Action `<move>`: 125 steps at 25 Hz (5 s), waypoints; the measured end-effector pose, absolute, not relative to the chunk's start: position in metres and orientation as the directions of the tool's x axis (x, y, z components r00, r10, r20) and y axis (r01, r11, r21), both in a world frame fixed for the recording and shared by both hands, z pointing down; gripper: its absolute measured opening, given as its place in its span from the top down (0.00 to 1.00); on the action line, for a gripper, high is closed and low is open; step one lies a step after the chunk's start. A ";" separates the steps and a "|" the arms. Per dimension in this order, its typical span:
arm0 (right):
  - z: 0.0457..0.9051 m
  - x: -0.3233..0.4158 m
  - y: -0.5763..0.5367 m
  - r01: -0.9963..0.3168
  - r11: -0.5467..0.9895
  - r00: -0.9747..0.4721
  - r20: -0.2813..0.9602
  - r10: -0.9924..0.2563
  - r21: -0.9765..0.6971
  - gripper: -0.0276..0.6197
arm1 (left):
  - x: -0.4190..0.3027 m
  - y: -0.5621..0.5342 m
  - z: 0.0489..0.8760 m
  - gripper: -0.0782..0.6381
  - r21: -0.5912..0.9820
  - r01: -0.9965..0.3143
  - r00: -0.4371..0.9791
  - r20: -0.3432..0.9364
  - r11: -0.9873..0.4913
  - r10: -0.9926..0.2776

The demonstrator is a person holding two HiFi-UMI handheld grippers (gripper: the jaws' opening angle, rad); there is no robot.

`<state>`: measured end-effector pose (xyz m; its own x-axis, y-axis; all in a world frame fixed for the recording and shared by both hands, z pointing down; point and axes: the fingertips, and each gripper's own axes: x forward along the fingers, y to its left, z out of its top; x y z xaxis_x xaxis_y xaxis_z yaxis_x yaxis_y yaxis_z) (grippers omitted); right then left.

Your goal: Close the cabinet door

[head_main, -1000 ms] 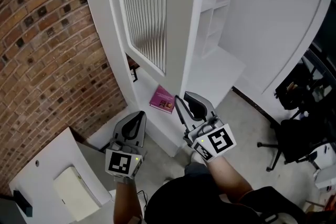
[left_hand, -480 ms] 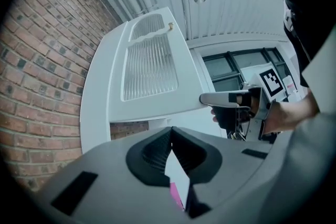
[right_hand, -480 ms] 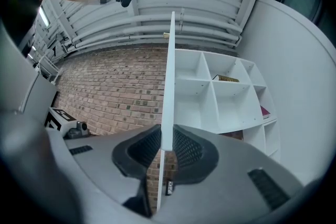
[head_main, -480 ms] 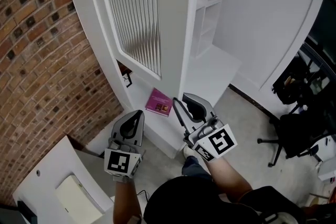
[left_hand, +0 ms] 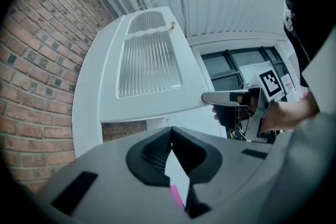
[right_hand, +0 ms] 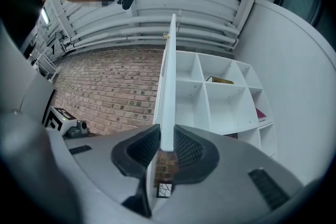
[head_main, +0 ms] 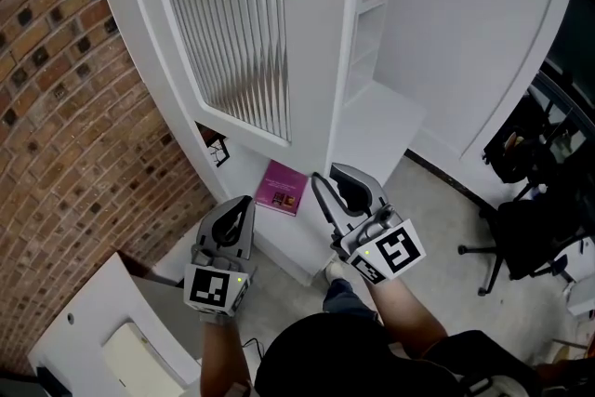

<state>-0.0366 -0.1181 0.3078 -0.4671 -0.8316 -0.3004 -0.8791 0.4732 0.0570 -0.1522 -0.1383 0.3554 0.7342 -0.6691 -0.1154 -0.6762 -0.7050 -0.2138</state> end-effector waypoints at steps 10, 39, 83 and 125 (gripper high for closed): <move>0.308 0.000 -0.154 -0.876 0.481 -0.467 -0.303 -0.831 0.032 0.80 | -0.118 -0.174 0.355 0.88 -0.225 -0.652 0.754 -0.099 -0.724 -0.649; 0.306 0.058 -0.318 -0.715 0.698 -0.660 -0.297 -0.690 -0.032 0.78 | -0.060 -0.308 0.347 0.88 -0.232 -0.738 0.659 -0.050 -0.633 -0.750; 0.302 0.030 -0.458 -0.555 0.831 -0.797 -0.262 -0.543 -0.034 0.77 | -0.054 -0.382 0.370 0.88 -0.187 -0.907 0.383 -0.002 -0.376 -0.924; 0.314 0.031 -0.441 -0.660 0.751 -0.728 -0.226 -0.647 -0.023 0.81 | -0.086 -0.345 0.391 0.88 -0.174 -0.929 0.332 0.000 -0.327 -0.943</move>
<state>0.0305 -0.4411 0.3137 -0.7281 -0.6470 -0.2265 -0.6600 0.7509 -0.0233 -0.0861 -0.3449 0.3913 0.3318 -0.9433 -0.0002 -0.9290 -0.3267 -0.1738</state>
